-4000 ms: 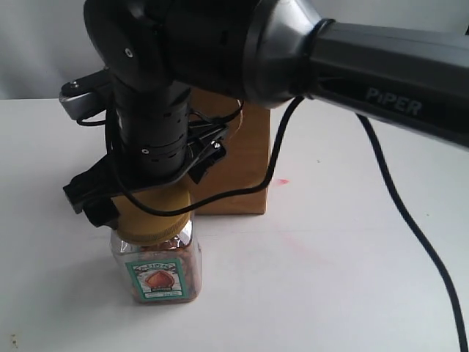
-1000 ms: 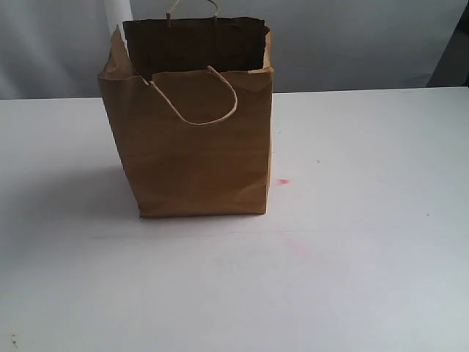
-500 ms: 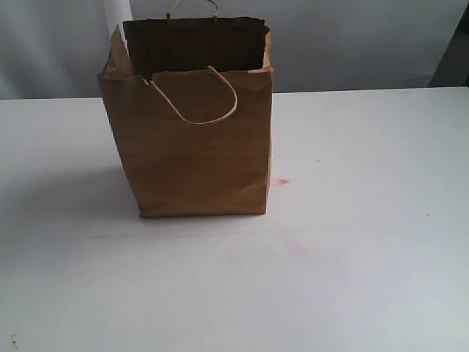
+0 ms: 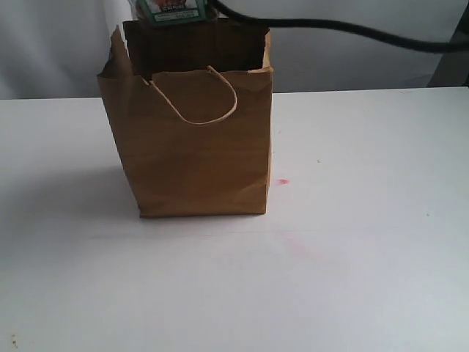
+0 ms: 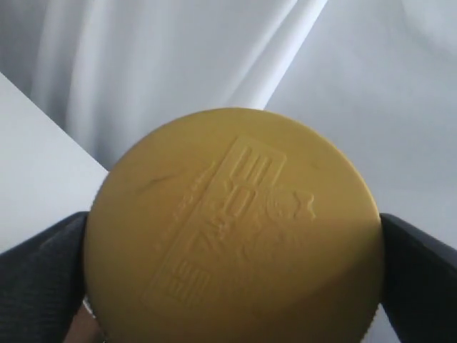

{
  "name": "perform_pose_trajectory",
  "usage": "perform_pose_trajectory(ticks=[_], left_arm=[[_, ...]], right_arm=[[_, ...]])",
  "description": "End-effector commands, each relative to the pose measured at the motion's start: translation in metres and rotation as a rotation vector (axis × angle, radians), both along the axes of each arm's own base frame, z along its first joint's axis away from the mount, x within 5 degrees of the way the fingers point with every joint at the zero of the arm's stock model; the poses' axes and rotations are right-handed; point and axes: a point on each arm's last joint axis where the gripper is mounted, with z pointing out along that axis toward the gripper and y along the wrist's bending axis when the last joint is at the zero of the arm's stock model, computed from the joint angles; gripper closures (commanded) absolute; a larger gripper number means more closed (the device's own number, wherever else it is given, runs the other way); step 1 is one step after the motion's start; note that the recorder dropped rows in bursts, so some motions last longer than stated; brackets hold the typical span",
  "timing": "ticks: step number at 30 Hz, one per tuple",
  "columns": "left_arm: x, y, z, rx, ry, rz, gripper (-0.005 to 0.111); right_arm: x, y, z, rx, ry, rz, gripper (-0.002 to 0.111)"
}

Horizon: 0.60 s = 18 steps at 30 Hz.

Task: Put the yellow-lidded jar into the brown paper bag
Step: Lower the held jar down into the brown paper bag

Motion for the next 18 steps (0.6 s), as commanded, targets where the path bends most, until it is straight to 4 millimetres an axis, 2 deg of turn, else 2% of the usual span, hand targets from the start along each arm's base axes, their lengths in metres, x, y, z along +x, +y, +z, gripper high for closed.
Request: perform_pose_trajectory(ticks=[1,4,11,15,18], left_arm=[[0.0,0.0,0.001,-0.007,-0.003,-0.003,0.106],[0.0,0.0,0.001,-0.007,-0.003,-0.003,0.106],[0.0,0.0,0.001,-0.007,-0.003,-0.003,0.106],[0.0,0.0,0.001,-0.007,-0.003,-0.003,0.106],[0.0,0.0,0.001,-0.007,-0.003,-0.003,0.106]], right_arm=[[0.009,0.004,-0.007,-0.017,-0.008,0.004,0.108],[0.02,0.012,-0.025,-0.053,0.02,0.002,0.108],[0.032,0.021,-0.048,-0.071,0.066,-0.006,0.108],[0.038,0.022,-0.066,-0.027,0.148,-0.073,0.108],[0.04,0.019,-0.071,0.014,0.195,-0.13,0.108]])
